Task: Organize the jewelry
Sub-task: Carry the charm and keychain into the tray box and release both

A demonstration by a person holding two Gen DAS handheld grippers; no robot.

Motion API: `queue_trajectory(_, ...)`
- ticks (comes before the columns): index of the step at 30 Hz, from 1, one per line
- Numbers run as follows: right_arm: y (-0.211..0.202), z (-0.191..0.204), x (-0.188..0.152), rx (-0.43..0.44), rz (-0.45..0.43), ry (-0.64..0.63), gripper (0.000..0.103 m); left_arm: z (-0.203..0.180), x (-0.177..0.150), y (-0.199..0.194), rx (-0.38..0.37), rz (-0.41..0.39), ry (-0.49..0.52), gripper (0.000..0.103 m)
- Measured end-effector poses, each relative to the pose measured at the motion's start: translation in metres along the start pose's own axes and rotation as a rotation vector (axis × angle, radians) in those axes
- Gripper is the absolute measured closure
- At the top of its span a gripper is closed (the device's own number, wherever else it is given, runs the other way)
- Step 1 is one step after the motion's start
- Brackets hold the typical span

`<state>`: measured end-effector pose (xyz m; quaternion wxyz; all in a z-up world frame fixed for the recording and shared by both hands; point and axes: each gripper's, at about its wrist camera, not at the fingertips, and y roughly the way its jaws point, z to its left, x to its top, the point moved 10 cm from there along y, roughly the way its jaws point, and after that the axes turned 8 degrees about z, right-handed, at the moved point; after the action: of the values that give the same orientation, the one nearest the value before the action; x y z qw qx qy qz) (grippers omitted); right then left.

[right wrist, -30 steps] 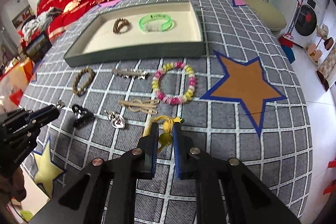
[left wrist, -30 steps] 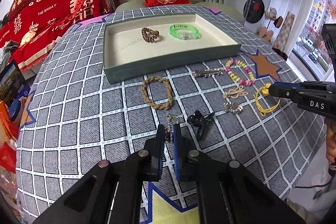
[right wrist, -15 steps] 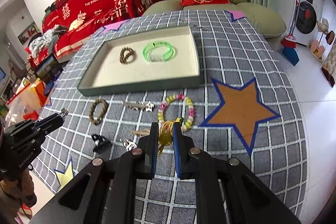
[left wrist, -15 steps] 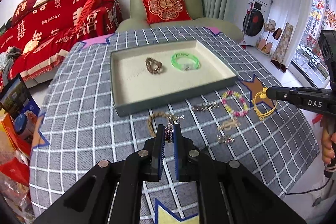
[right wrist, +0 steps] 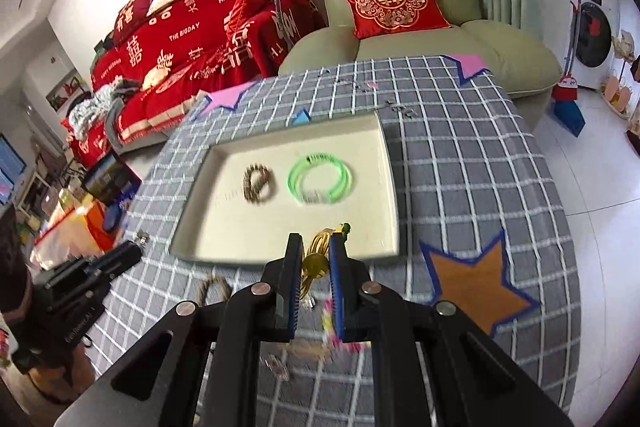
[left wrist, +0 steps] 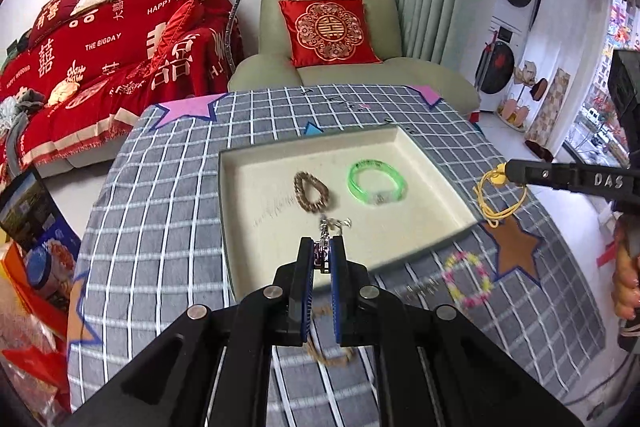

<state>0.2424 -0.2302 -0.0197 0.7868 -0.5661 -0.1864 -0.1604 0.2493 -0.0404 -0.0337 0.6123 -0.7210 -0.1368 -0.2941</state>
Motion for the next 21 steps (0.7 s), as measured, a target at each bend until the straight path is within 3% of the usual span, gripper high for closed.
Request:
queue_trajectory(9, 0.056, 0.008, 0.038, 0.016, 0.054, 0.016, 0.089, 0.021, 0.024, 0.075, 0.021, 0.075, -0.058, 0.085)
queue_trajectory(21, 0.143, -0.019, 0.014, -0.021, 0.166, 0.081, 0.089, 0.022, 0.019, 0.133, 0.125, 0.103, 0.011, 0.085)
